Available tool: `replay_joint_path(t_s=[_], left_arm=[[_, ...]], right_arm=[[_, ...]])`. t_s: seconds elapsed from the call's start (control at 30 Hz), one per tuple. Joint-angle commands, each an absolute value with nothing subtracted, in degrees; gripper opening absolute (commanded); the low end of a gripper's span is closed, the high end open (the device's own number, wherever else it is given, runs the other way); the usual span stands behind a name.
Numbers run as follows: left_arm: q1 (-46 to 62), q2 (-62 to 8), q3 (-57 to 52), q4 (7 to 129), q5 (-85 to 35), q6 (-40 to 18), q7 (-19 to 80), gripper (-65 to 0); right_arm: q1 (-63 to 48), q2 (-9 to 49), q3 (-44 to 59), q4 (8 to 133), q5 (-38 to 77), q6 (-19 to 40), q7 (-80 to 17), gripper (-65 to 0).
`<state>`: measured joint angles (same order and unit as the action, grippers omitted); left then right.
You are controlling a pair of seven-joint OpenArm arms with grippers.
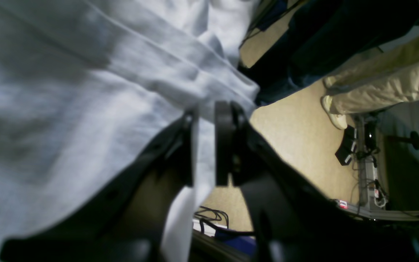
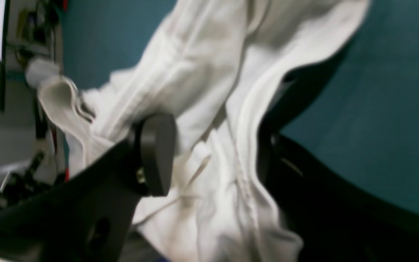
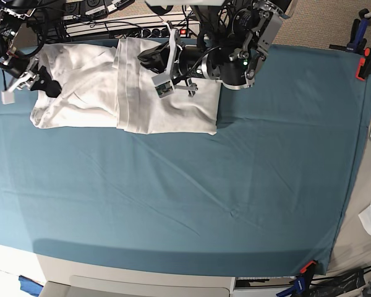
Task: Fold the T-shirt properly
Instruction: 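Hold the fold with the left gripper while the right gripper grasps the collar end, then lift the collar end and fold it onto the folded stack with the right gripper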
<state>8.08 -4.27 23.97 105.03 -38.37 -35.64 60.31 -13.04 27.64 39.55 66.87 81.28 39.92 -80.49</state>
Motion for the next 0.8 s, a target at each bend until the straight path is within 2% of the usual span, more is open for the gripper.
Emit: replay_joint_path(t_s=[0.0, 0.27, 0.63, 0.77], left_arm=[[7.60, -3.68, 24.14, 106.00, -39.59, -35.86, 58.87, -55.5], [7.62, -3.66, 24.14, 106.00, -39.59, -35.86, 58.89, -55.5], [7.60, -3.68, 24.12, 106.00, -39.57, -35.86, 59.11, -55.5], [7.60, -3.68, 24.12, 106.00, -39.59, -35.86, 59.75, -55.5]], right_arm=[[-12.69, 29.08, 38.70, 67.81, 82.94, 40.00, -80.00, -32.0], [-12.67, 29.06, 30.15, 67.81, 82.94, 40.00, -80.00, -32.4], [-12.67, 29.54, 29.74, 67.83, 82.94, 40.00, -80.00, -52.2], [-12.67, 29.54, 29.74, 67.85, 82.96, 40.00, -80.00, -54.2]])
